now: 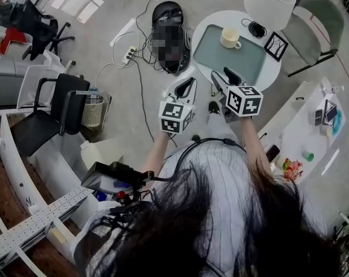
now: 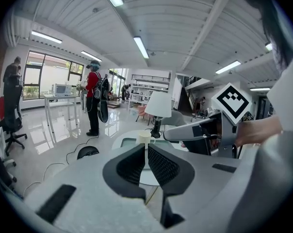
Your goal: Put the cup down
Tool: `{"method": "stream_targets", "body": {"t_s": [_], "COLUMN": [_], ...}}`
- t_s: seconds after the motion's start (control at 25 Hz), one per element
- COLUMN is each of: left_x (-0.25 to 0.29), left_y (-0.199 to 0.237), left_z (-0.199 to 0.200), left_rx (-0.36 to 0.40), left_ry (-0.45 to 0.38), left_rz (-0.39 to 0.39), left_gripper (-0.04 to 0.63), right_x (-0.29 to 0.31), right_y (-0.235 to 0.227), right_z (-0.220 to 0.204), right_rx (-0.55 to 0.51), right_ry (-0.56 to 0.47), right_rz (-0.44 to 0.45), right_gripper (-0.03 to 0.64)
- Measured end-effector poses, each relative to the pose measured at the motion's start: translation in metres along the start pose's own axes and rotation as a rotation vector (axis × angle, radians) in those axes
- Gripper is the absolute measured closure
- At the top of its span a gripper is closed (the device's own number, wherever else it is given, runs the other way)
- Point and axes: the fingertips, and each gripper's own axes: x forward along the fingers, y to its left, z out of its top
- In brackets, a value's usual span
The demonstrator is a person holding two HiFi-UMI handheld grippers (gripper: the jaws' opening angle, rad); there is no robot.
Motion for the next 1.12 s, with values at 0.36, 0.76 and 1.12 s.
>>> {"method": "stream_targets", "body": {"t_s": [0.36, 0.76, 1.12], "left_x": [-0.060, -0.119, -0.131], "left_y": [-0.007, -0.025, -0.059], "left_z": [-0.016, -0.053, -0.059], "left_rx": [0.002, -0.033, -0.012], "left_ry": [-0.032, -0.020, -0.024], "left_rz": [0.005, -0.012, -0.058], "left_gripper": [0.577, 0.577, 0.577], "right_x": [-0.028, -0.072, -0.108], "right_y": [0.058, 0.106, 0.102], "right_z": [-0.029, -0.072, -0.092], "right_rx": [-0.019, -0.011, 0.007], "right_ry": [-0.034, -0.039, -0.037], "right_rz": [0.004, -0.012, -0.055], "right_gripper": [0.467, 0.488, 0.492]}}
